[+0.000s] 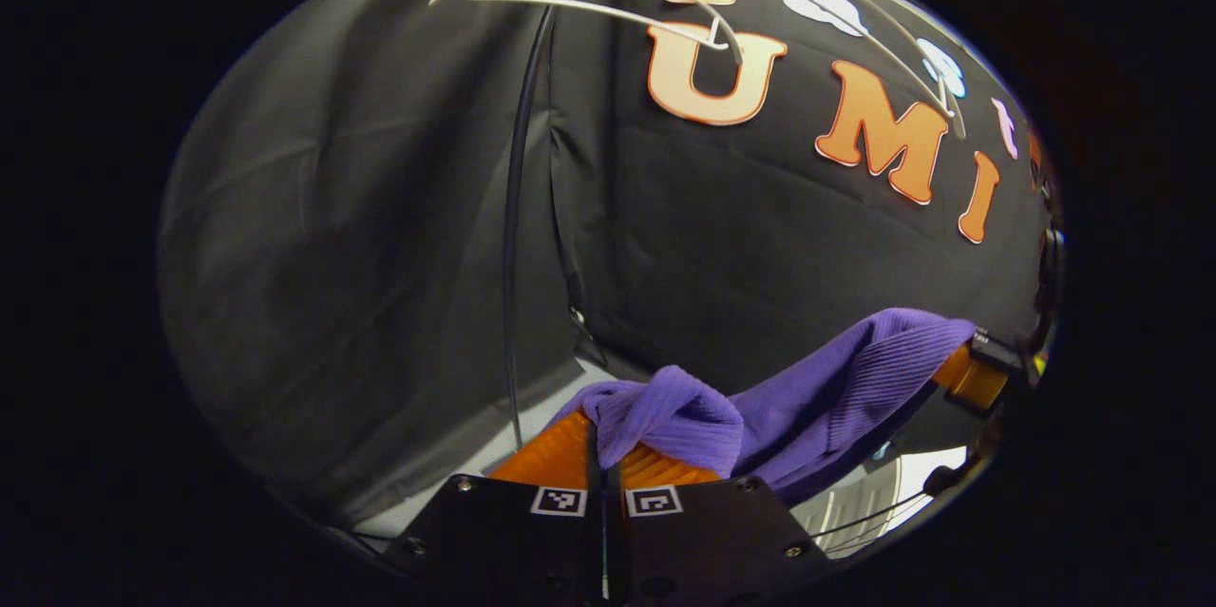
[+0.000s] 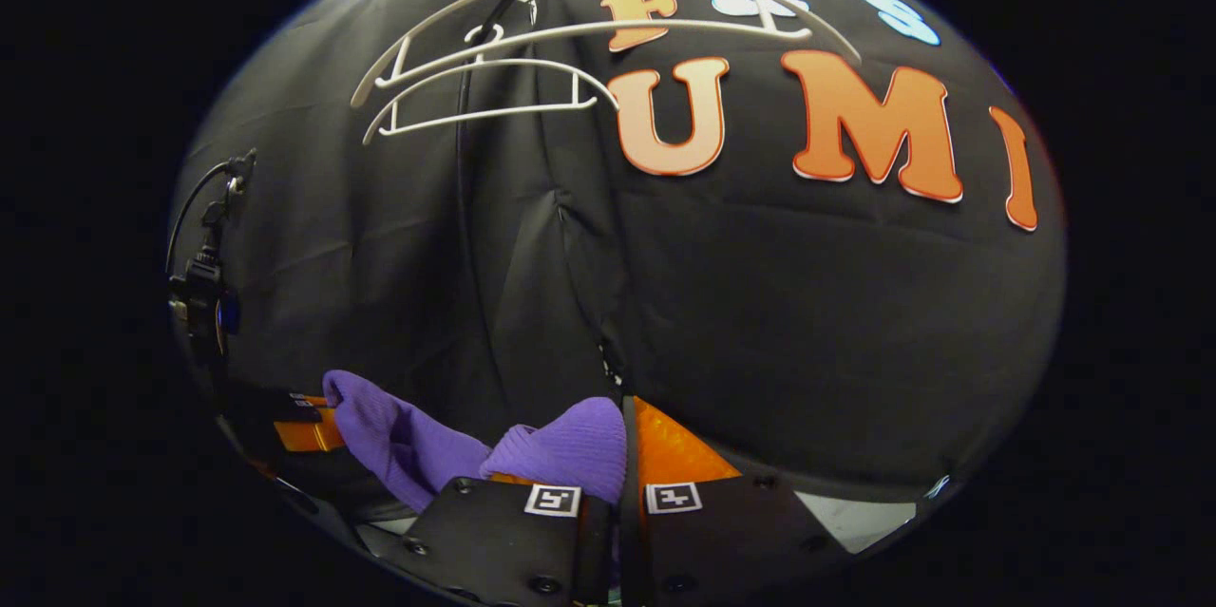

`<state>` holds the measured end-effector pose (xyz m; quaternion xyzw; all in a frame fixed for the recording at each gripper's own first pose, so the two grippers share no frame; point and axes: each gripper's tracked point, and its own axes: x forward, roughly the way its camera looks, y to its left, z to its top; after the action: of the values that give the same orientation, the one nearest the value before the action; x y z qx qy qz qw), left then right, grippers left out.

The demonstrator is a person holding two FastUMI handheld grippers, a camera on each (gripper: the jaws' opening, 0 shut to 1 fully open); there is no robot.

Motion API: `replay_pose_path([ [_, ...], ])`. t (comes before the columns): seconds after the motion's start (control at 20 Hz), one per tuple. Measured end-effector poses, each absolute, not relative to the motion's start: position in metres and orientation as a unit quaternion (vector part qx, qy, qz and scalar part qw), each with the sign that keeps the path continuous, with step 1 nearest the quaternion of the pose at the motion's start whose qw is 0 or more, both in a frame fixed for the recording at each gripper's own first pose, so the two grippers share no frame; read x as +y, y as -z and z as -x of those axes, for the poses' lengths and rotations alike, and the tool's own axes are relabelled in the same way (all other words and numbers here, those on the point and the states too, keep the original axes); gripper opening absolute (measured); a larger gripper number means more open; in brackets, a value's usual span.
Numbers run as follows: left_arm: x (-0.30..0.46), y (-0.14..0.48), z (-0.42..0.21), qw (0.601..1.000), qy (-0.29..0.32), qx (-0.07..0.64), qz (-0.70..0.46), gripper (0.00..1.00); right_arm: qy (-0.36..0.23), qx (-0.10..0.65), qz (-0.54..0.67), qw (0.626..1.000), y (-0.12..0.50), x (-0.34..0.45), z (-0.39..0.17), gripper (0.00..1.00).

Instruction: Grasp the clothes on the hanger with both hands and then place them into the laundry hamper below.

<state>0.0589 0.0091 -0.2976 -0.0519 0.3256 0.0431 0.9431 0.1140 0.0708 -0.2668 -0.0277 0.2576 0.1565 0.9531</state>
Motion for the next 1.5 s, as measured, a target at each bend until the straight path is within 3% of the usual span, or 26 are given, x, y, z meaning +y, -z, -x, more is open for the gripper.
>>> replay_pose_path([
  [0.45, 0.004, 0.349, -0.033, 0.908, -0.051, 0.410, 0.066, 0.07, -0.144, 0.353, 0.010, 0.924, 0.325, 0.071, -0.088, 0.12],
  [0.55, 0.000, 0.355, -0.038, 0.905, -0.050, 0.418, 0.060, 0.22, -0.144, 0.362, 0.014, 0.921, 0.332, 0.069, -0.083, 0.17],
  [0.6, 0.000, 0.355, -0.039, 0.905, -0.050, 0.418, 0.056, 0.39, -0.141, 0.368, 0.020, 0.919, 0.337, 0.066, -0.080, 0.34],
  [0.65, -0.001, 0.354, -0.041, 0.906, -0.052, 0.417, 0.050, 0.46, -0.142, 0.379, 0.027, 0.914, 0.344, 0.065, -0.076, 0.45],
  [0.85, 0.008, 0.359, -0.044, 0.900, -0.069, 0.430, 0.036, 1.00, -0.147, 0.423, 0.070, 0.891, 0.382, 0.057, -0.058, 0.84],
  [0.9, 0.010, 0.362, -0.044, 0.899, -0.070, 0.431, 0.037, 0.99, -0.149, 0.431, 0.072, 0.887, 0.387, 0.057, -0.058, 0.94],
  [1.05, 0.012, 0.365, -0.038, 0.896, -0.068, 0.438, 0.038, 0.97, -0.164, 0.463, 0.044, 0.870, 0.397, 0.060, -0.051, 0.94],
  [1.5, 0.008, 0.355, -0.043, 0.905, -0.069, 0.418, 0.036, 0.97, -0.147, 0.449, 0.023, 0.881, 0.380, 0.053, -0.056, 0.94],
])
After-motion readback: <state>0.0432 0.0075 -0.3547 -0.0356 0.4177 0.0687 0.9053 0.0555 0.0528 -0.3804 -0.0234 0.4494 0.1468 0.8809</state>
